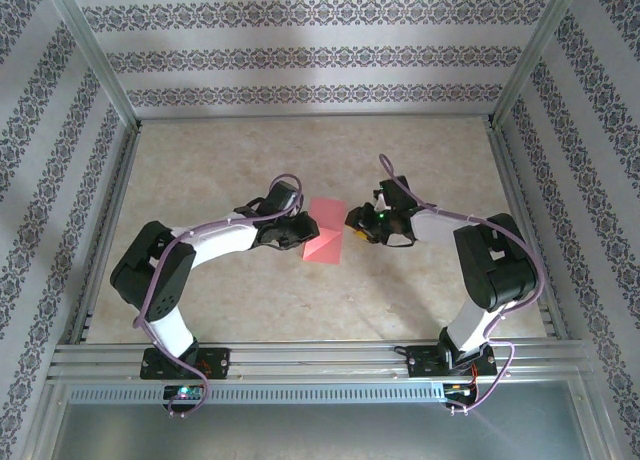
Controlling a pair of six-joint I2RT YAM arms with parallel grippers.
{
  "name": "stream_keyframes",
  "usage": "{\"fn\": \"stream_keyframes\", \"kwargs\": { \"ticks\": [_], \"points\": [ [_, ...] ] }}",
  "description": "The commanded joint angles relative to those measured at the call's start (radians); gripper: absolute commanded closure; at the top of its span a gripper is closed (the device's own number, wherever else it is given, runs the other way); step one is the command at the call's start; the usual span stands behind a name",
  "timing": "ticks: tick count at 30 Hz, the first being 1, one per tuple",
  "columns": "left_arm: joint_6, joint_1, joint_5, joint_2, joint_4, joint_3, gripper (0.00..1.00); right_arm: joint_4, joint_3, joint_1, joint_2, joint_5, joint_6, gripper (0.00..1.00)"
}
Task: Fold a paper plane with a square sheet of paper (pick it up from the middle)
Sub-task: Fold the triangle a second time at the center of the table.
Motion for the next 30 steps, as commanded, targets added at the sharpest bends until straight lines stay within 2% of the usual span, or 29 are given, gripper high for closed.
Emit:
{"fn": "stream_keyframes", "kwargs": {
  "ticks": [1,10,17,30],
  "points": [
    [0.028,0.022,-0.033,0.014,0.000,0.010,0.81,0.072,-0.008,0.034,0.017,-0.028,0.103,0.59],
    [0.046,0.040,-0.026,0.109,0.034,0.067,0.90,0.113,-0.001,0.067,0.063,-0.013,0.164,0.56],
    [0.038,0.053,-0.071,0.176,-0.036,0.099,0.96,0.077,-0.005,0.071,0.058,0.013,0.200,0.55],
    [-0.003,0.053,-0.080,0.214,-0.088,0.082,0.99,0.063,0.031,0.114,0.096,0.041,0.231,0.55]
  ]
}}
